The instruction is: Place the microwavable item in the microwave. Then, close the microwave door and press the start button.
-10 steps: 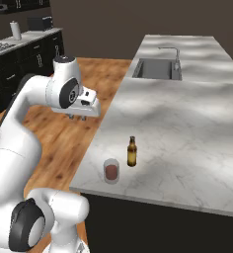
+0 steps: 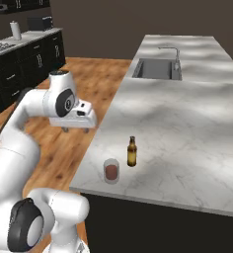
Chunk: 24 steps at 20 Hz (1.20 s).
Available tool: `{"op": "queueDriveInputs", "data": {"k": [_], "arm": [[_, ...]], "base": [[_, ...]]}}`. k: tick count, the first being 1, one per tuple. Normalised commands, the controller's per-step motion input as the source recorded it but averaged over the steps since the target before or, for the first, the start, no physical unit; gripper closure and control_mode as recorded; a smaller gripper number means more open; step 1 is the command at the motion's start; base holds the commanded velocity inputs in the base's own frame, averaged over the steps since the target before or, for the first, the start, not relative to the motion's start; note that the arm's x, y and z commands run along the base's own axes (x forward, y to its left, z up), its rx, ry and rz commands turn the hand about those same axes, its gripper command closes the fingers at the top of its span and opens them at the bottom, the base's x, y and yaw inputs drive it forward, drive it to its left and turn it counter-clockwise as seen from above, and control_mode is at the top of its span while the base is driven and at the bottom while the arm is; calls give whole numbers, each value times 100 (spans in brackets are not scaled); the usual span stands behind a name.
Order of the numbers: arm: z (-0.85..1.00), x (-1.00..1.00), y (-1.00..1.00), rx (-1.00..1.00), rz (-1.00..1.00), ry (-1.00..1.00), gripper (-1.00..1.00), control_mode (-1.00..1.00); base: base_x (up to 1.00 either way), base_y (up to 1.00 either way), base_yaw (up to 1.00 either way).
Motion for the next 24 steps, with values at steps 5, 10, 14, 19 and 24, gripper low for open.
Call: {"op": "queueDriveInputs", "data": {"k": [5,10,14,19,24], "arm": [[-93,0,-46,-3,-4,16,-100,-100],[-47,-1,-78,0,0,3,-100,-100],[-48,0,-29,0,0,6,-100,-100],[-39,19,-1,0,0,5,-100,-100],[-30,20,0,0,0,0,-100,-100]], "base": [[0,0,0],[0,0,0],[0,0,0],[0,0,0],[0,0,0]]}}
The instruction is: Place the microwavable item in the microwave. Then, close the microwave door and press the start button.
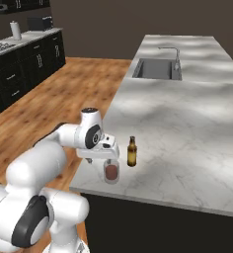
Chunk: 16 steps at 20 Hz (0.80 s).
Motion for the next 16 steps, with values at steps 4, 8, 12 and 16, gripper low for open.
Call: {"op": "queueDriveInputs", "data": {"k": [4,8,12,16], "arm": [[-25,19,-2,0,0,0,-100,-100],[-33,30,0,0,0,0,-100,-100],[-20,26,-5,0,0,0,-100,-100],[-19,26,-10,0,2,0,-100,-100]], "base": [[0,0,0],[0,0,0],[0,0,0],[0,0,0]]}}
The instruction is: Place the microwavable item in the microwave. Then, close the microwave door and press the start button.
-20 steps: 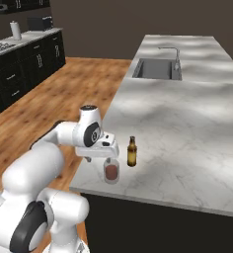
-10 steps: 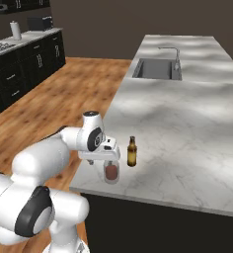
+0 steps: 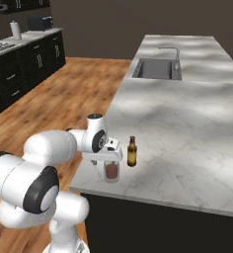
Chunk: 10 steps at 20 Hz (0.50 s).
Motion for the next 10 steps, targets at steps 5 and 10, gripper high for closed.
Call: {"op": "queueDriveInputs", "data": {"k": [5,10], "arm": [[-31,11,-4,0,4,0,-100,-100],[-62,-40,0,0,7,0,-100,-100]], "base": [[0,0,0],[0,0,0]]}}
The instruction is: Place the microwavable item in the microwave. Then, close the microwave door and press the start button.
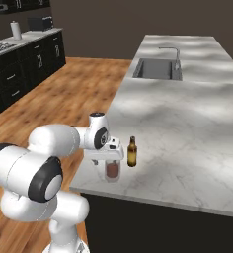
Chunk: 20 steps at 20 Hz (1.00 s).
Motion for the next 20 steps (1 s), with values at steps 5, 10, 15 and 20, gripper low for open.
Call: {"op": "queueDriveInputs", "data": {"k": [5,10,15,20], "arm": [[-63,-42,0,0,7,0,100,-100],[-53,-43,0,0,7,-3,100,-100],[-45,-49,0,0,7,-9,100,-100],[-26,-48,0,0,7,-14,100,-100]], "base": [[0,0,0],[0,0,0],[0,0,0],[0,0,0]]}}
